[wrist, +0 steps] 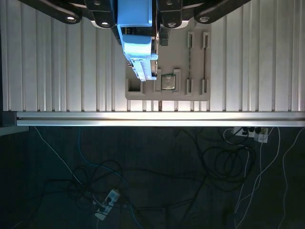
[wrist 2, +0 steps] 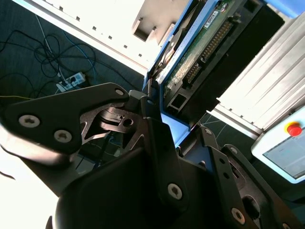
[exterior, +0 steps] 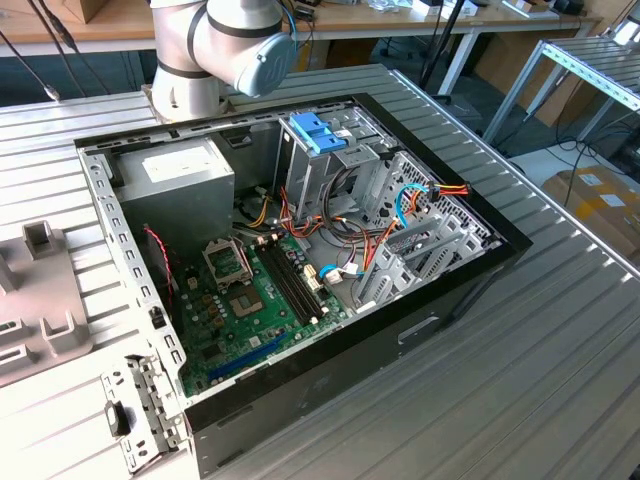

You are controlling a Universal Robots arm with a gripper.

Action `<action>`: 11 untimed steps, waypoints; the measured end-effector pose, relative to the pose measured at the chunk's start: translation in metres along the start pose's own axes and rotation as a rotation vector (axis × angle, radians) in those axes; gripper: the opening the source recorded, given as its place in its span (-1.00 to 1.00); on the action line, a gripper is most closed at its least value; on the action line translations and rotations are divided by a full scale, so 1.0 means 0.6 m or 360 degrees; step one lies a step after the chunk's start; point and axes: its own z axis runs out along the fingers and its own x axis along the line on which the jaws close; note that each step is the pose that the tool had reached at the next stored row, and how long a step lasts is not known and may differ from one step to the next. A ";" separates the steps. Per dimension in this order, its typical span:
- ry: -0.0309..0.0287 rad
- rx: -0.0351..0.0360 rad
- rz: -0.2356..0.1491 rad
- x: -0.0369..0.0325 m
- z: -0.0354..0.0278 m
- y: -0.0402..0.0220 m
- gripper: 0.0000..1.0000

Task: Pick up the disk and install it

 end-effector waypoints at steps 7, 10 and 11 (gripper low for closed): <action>0.00000 0.0000 0.0000 0.003 0.000 0.000 -0.25; 0.00000 0.0000 0.0000 0.005 0.000 0.000 -0.25; 0.00000 0.0000 0.0000 0.005 0.000 0.000 -0.25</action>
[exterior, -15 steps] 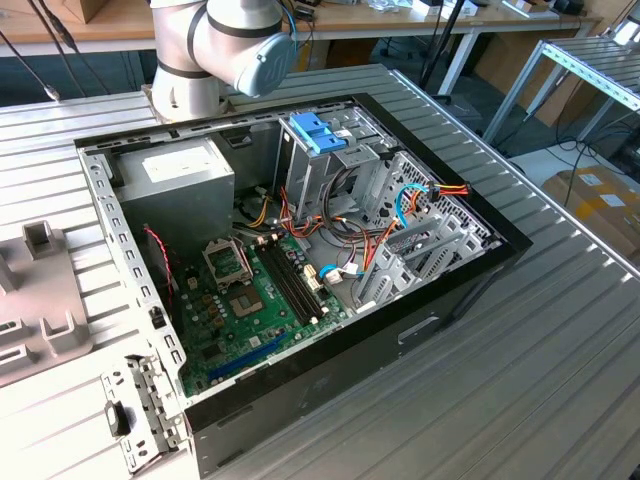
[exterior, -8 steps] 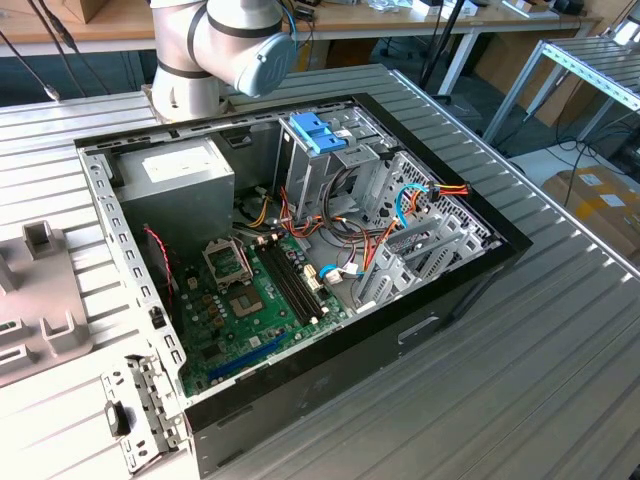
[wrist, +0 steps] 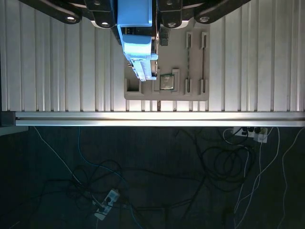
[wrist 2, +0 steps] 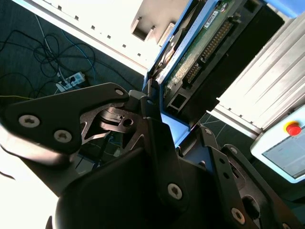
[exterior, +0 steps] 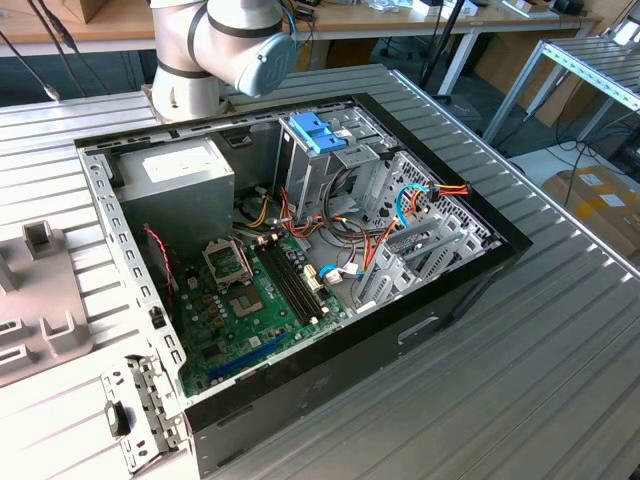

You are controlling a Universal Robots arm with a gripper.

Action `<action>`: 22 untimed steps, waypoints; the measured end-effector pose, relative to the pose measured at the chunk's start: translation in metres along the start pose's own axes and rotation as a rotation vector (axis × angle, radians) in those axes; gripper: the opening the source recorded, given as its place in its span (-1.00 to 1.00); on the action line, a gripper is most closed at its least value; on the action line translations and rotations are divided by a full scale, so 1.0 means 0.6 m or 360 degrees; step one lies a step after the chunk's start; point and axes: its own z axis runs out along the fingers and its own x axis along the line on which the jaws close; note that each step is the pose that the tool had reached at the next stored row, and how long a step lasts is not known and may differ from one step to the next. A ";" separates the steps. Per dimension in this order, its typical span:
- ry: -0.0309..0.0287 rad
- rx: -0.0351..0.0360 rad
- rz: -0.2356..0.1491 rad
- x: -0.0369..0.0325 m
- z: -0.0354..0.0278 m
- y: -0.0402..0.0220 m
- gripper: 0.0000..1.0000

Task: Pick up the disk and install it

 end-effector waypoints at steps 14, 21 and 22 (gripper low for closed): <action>-0.00001 0.0000 0.0000 0.007 0.000 0.000 -0.25; 0.00001 0.0000 0.0000 0.010 0.000 0.000 -0.25; 0.00000 0.0000 0.0000 0.010 0.000 0.000 -0.25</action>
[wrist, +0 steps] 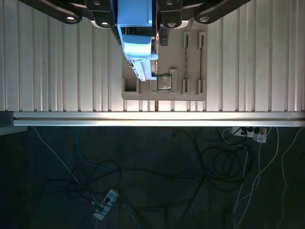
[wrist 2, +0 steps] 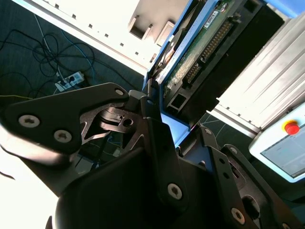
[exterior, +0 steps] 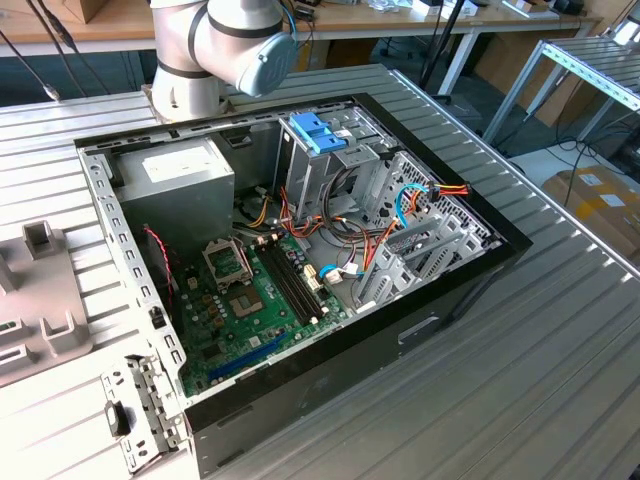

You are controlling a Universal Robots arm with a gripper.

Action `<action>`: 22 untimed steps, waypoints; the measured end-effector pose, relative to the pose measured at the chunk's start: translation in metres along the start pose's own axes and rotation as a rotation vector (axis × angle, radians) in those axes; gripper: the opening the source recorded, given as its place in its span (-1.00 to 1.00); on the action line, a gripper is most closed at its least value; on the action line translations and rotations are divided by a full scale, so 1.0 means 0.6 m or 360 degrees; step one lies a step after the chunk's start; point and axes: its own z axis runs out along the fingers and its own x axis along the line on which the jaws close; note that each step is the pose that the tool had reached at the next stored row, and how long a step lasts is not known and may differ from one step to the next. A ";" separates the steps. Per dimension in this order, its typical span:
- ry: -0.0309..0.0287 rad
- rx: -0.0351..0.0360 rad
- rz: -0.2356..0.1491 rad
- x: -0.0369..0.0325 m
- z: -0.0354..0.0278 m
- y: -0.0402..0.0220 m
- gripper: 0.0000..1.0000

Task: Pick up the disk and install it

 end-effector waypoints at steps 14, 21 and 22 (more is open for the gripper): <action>0.00000 0.0000 0.0000 0.007 0.000 0.000 -0.25; 0.00000 0.0000 0.0000 0.009 0.000 0.000 -0.25; 0.00000 0.0000 0.0000 0.010 0.000 0.000 -0.25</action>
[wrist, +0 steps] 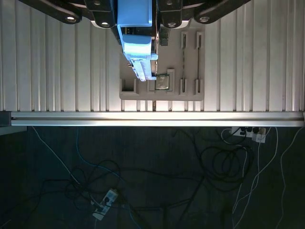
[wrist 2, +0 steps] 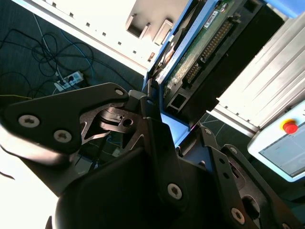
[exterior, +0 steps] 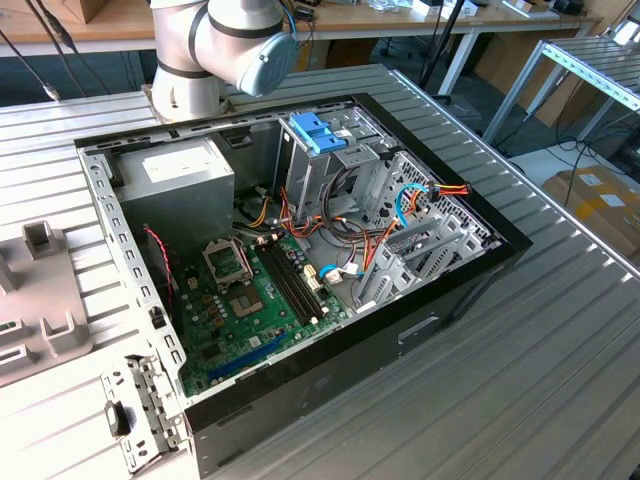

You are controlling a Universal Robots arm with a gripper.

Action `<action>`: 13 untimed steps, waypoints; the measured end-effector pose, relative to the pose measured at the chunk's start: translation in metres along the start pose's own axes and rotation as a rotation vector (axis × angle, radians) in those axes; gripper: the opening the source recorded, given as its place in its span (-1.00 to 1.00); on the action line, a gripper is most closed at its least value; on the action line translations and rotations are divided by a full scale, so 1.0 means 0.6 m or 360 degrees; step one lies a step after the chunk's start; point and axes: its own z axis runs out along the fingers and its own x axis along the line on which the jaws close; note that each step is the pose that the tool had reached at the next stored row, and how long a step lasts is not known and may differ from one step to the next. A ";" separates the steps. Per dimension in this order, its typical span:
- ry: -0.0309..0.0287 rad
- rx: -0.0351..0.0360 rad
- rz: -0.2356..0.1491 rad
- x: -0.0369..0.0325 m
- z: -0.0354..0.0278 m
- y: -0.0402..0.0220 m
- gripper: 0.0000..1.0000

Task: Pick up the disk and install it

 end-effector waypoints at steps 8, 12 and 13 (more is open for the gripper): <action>0.00000 0.0000 0.0000 0.004 0.000 0.000 -0.25; 0.00000 0.0000 0.0000 0.006 0.000 0.000 -0.25; 0.00000 0.0000 0.0000 0.006 0.000 0.000 -0.25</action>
